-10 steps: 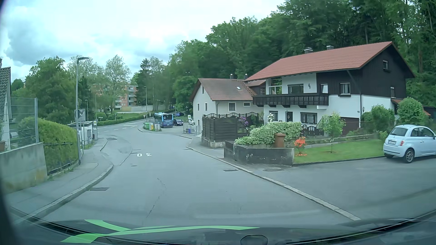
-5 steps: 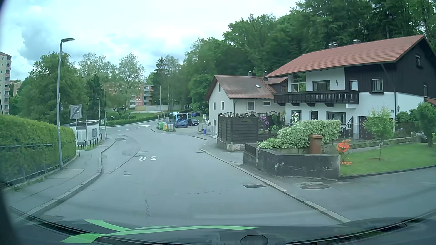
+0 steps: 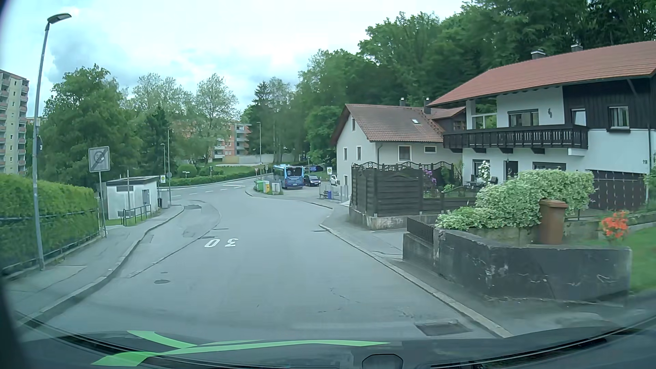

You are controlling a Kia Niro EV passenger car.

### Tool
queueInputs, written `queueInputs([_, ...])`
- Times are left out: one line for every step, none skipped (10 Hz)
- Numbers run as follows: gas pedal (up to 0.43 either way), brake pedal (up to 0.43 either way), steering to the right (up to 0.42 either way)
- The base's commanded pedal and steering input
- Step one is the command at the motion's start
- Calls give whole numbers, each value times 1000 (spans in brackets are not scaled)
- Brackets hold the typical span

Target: Follow the waypoints while adhering to traffic rules and regulations

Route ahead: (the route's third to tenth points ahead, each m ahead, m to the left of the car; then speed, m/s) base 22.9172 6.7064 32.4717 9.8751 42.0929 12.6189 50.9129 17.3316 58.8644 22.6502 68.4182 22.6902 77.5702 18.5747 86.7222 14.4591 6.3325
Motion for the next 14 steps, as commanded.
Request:
queueInputs([0, 159, -71])
queueInputs([0, 159, -68])
queueInputs([0, 159, -67])
queueInputs([0, 159, -66])
queueInputs([0, 159, -66])
queueInputs([0, 159, -67])
queueInputs([0, 159, -64])
queueInputs([0, 152, -59])
queueInputs([0, 152, -59])
queueInputs([0, 152, -60])
queueInputs([0, 152, -57])
queueInputs([0, 152, -51])
queueInputs([0, 152, -48])
queueInputs([0, 146, -52])
